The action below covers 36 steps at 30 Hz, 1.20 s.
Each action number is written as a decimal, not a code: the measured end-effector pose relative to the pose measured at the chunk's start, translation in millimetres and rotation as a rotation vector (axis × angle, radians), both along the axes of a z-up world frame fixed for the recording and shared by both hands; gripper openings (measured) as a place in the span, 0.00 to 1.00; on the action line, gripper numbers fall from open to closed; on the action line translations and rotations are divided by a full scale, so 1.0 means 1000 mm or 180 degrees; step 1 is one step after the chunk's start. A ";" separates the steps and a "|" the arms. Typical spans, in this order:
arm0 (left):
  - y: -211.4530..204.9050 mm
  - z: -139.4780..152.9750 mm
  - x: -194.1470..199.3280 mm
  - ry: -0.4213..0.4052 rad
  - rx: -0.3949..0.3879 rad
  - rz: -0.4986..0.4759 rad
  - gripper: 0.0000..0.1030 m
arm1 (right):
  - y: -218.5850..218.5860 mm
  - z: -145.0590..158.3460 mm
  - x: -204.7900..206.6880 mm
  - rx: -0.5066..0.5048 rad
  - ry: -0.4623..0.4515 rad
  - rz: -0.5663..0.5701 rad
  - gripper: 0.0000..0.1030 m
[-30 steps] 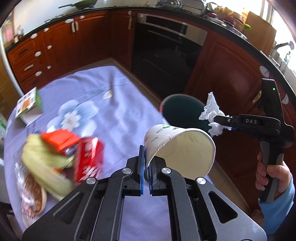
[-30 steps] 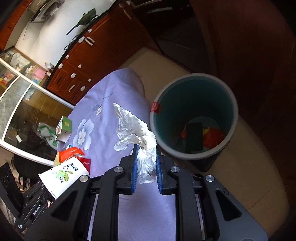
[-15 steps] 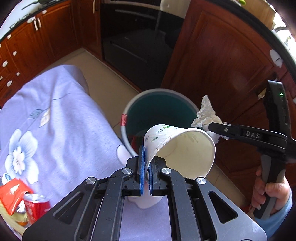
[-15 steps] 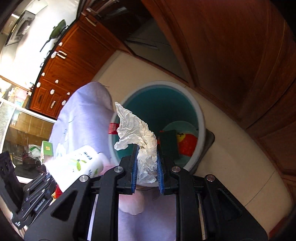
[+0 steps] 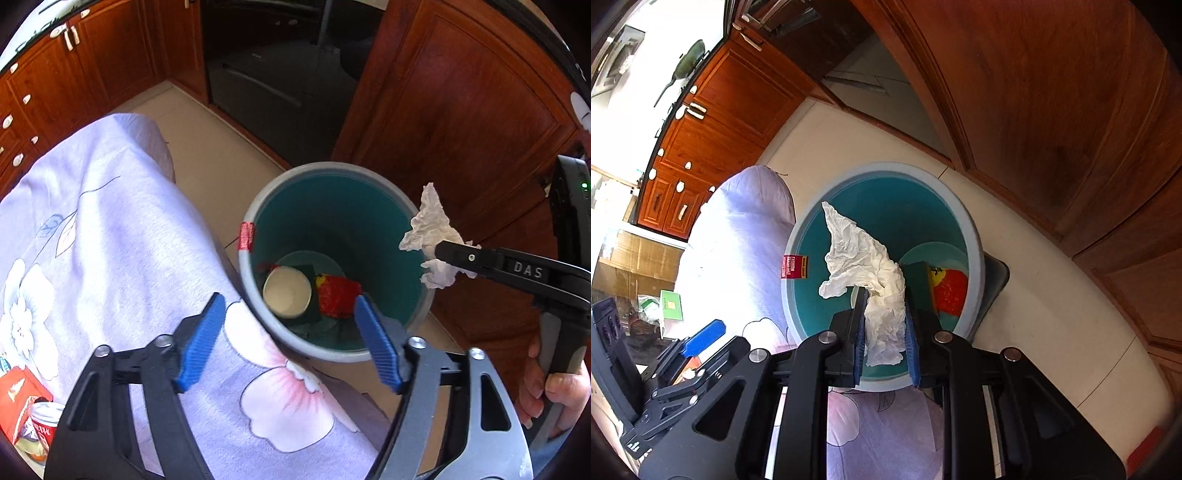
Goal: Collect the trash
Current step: 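Carry the tissue and paper cup over the bin and release both, then grasp the red Coca-Cola can with the right tool while the left tool grasps the plastic bag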
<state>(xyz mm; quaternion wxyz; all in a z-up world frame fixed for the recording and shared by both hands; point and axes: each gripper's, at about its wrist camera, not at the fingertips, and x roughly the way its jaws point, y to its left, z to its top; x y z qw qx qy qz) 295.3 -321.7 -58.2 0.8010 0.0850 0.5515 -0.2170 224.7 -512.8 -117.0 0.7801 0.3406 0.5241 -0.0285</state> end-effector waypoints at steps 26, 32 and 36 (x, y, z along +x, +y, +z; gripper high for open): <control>0.063 0.029 -0.049 -0.0054 -0.0200 0.0223 0.94 | 0.040 0.020 -0.011 -0.0116 0.0119 0.0003 0.81; 0.097 0.043 -0.067 -0.0143 -0.0242 0.0379 0.95 | 0.066 0.035 -0.019 -0.0133 0.0082 0.0108 0.81; 0.127 0.052 -0.082 -0.0200 -0.0279 0.0520 0.96 | 0.090 0.047 -0.025 -0.0163 0.0035 0.0227 0.81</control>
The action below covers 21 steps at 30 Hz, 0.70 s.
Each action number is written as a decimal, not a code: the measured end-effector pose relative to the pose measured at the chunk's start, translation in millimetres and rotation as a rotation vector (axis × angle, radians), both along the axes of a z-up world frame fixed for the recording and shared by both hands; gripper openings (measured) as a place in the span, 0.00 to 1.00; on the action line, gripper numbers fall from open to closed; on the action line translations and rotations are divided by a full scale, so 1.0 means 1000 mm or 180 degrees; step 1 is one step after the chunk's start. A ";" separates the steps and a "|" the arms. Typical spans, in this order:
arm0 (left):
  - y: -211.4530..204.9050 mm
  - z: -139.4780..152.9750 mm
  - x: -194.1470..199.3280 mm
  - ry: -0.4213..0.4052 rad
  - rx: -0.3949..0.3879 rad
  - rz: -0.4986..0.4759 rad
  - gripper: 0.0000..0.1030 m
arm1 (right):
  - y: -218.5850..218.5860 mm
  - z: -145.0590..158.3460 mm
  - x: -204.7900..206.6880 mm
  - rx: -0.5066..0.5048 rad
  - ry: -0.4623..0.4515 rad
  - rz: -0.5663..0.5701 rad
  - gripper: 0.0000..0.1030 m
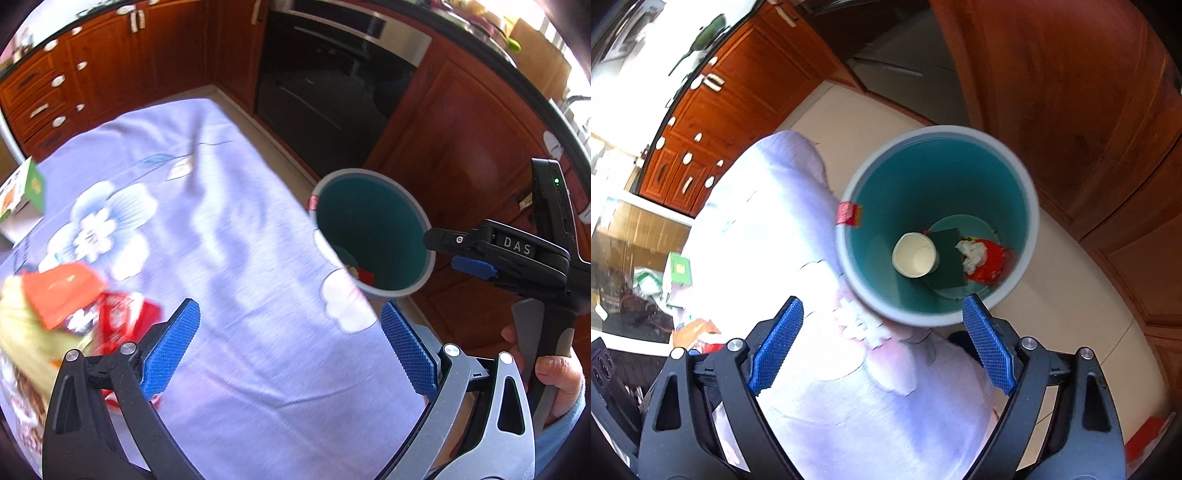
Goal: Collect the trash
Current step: 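Grasp the red Coca-Cola can with the right tool while the left tool grasps the plastic bag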
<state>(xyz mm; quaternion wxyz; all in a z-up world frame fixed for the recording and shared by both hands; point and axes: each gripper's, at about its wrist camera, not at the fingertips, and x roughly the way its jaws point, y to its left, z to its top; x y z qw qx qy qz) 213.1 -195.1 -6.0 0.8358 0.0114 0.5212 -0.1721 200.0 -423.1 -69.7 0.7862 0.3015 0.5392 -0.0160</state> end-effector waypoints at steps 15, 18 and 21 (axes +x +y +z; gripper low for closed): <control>0.136 0.018 -0.053 -0.0194 -0.0125 0.0663 0.96 | 0.130 0.032 -0.006 -0.0103 -0.0024 0.0680 0.82; 0.165 0.015 -0.061 -0.0198 -0.0111 0.0823 0.96 | 0.165 0.031 -0.002 -0.0112 0.0012 0.0877 0.81; 0.195 0.008 -0.067 -0.0157 -0.0153 0.0989 0.96 | 0.196 0.024 0.000 -0.0074 0.0069 0.1050 0.82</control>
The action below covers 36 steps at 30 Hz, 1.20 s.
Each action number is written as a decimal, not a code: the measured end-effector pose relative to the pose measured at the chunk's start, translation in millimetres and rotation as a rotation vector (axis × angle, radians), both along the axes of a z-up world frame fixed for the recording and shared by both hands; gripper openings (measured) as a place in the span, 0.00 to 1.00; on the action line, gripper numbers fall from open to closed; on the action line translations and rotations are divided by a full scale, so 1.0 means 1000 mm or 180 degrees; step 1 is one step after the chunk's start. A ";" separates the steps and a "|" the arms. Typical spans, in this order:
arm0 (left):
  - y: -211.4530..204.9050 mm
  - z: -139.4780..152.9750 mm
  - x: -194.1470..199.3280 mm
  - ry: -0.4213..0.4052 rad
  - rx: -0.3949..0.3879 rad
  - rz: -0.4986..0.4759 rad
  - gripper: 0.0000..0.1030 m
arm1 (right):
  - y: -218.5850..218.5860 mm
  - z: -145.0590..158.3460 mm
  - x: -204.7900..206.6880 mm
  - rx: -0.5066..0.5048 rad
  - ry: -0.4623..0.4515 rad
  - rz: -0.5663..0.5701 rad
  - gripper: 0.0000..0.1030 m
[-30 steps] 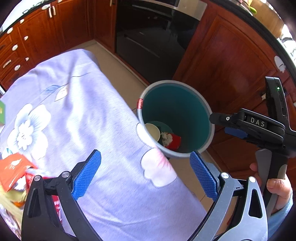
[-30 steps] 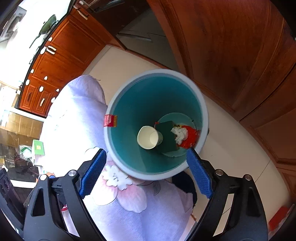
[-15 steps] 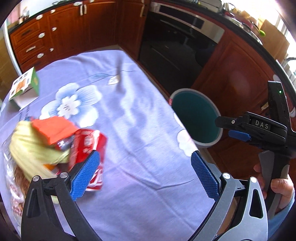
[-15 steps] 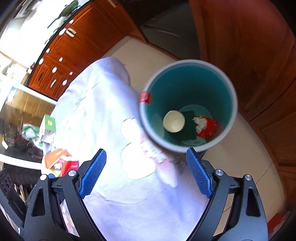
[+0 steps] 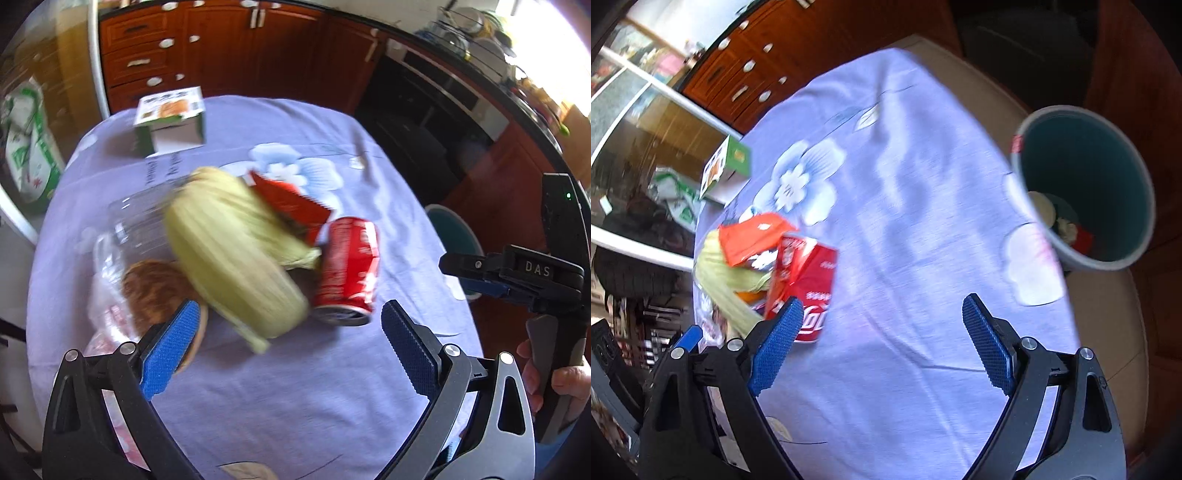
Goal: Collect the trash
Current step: 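Grasp the red Coca-Cola can with the right tool while the left tool grasps the plastic bag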
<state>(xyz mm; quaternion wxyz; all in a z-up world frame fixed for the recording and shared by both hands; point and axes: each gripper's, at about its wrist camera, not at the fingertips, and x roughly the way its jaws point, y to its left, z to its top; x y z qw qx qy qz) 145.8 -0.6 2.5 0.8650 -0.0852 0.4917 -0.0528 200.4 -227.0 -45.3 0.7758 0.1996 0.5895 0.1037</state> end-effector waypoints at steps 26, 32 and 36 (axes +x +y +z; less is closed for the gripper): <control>0.130 -0.037 -0.019 0.0247 -0.0041 0.0680 0.96 | 0.094 -0.033 0.022 -0.0032 0.0018 0.0501 0.58; 0.124 -0.043 -0.021 0.0285 0.0055 0.0616 0.95 | 0.089 -0.033 0.014 -0.0094 0.0009 0.0484 0.58; 0.115 -0.050 -0.018 0.0343 0.0252 0.0555 0.77 | 0.082 -0.031 0.008 -0.0099 0.0010 0.0443 0.58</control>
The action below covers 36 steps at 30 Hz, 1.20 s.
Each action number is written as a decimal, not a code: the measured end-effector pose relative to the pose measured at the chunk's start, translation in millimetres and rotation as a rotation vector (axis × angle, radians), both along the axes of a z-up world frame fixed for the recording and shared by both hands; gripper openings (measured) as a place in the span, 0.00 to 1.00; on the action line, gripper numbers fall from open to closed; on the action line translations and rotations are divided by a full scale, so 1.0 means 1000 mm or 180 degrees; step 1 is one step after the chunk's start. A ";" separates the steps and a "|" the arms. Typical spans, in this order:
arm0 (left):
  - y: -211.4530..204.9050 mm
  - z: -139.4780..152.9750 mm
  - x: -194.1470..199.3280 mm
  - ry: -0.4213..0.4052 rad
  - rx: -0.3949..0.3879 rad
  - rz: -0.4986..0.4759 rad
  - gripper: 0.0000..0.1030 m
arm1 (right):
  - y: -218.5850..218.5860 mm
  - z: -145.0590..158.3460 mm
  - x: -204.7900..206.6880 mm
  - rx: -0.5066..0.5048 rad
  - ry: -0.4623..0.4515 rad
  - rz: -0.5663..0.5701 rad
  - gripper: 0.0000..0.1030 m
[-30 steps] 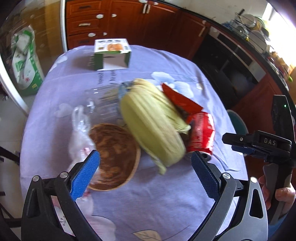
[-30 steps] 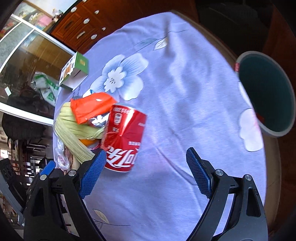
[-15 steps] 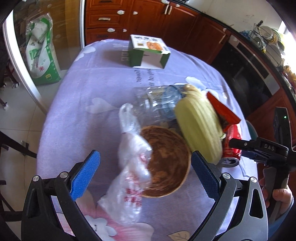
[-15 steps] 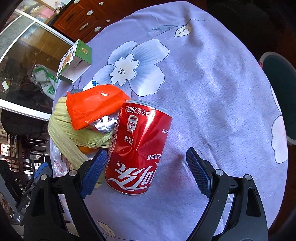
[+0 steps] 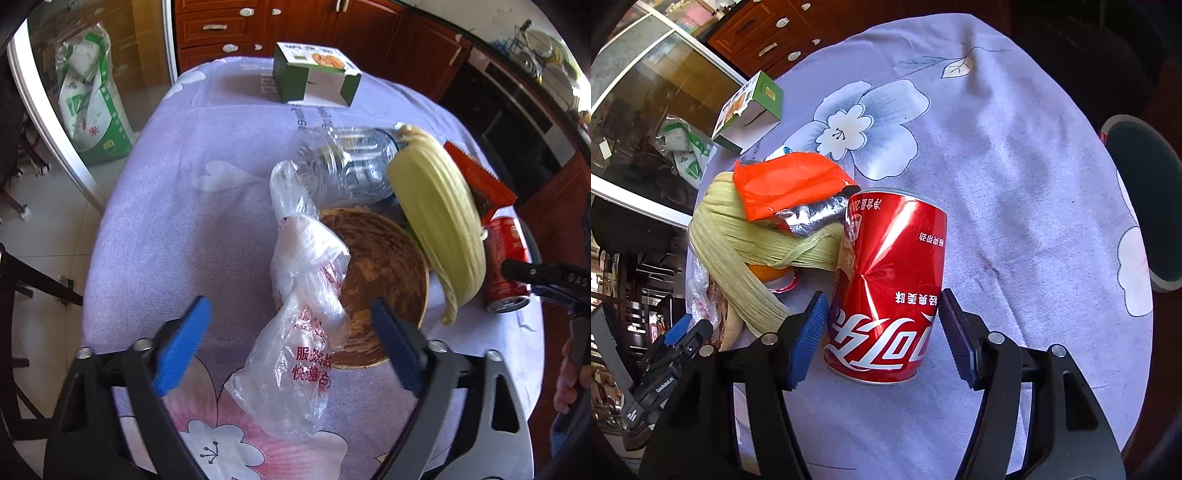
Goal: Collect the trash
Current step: 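Grasp the red Coca-Cola can with the right tool while the left tool grasps the plastic bag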
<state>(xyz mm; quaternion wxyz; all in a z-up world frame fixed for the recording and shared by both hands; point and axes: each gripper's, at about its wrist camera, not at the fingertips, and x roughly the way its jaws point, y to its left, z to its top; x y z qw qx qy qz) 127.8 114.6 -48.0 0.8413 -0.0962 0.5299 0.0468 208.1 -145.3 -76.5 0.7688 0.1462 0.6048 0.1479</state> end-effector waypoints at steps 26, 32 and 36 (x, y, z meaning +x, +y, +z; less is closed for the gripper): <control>-0.057 0.073 -0.009 -0.0429 -0.0128 -0.0258 0.31 | -0.059 0.017 -0.016 0.0345 -0.0125 -0.0211 0.58; -0.113 0.080 0.008 -0.0405 -0.0157 -0.0666 0.31 | -0.090 0.023 -0.014 0.0501 -0.0198 -0.0346 0.58; -0.147 0.077 0.022 -0.0345 -0.0178 -0.0889 0.31 | -0.124 0.028 -0.014 0.0601 -0.0278 -0.0511 0.58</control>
